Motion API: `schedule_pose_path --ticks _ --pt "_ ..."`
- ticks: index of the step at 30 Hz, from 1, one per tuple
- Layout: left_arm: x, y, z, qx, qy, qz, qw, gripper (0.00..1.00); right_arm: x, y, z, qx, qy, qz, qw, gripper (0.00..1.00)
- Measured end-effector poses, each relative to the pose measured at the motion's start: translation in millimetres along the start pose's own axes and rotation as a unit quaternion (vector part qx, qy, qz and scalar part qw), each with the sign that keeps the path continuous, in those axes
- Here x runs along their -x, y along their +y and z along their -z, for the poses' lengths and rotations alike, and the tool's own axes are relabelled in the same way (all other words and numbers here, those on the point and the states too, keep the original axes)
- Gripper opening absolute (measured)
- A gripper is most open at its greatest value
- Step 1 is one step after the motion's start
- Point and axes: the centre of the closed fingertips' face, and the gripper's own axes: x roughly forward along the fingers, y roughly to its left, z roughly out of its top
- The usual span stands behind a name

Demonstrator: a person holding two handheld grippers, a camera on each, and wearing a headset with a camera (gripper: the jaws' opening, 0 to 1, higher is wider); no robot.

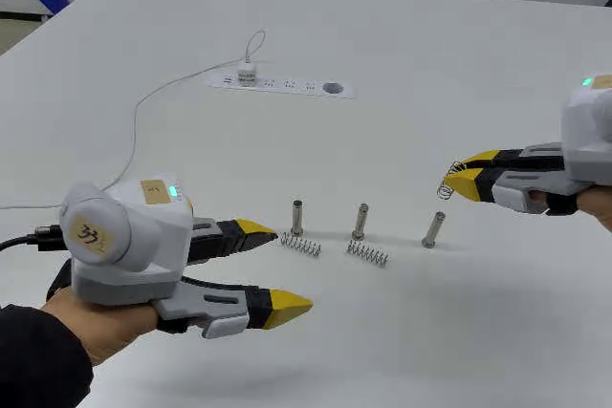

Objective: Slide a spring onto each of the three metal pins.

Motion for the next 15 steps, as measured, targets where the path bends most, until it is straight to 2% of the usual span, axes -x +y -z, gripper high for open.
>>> schedule_pose_path --ticks 7,15 --pt "1.4 0.5 1.2 0.003 0.001 -0.001 1.0000 0.54 -9.1 -5.7 13.6 -0.013 0.006 0.009 0.9999 0.12" --pt "0.9 0.4 2.2 0.005 0.001 -0.001 1.0000 0.54 -15.7 -6.4 23.6 -0.020 0.017 0.008 0.9996 0.12"
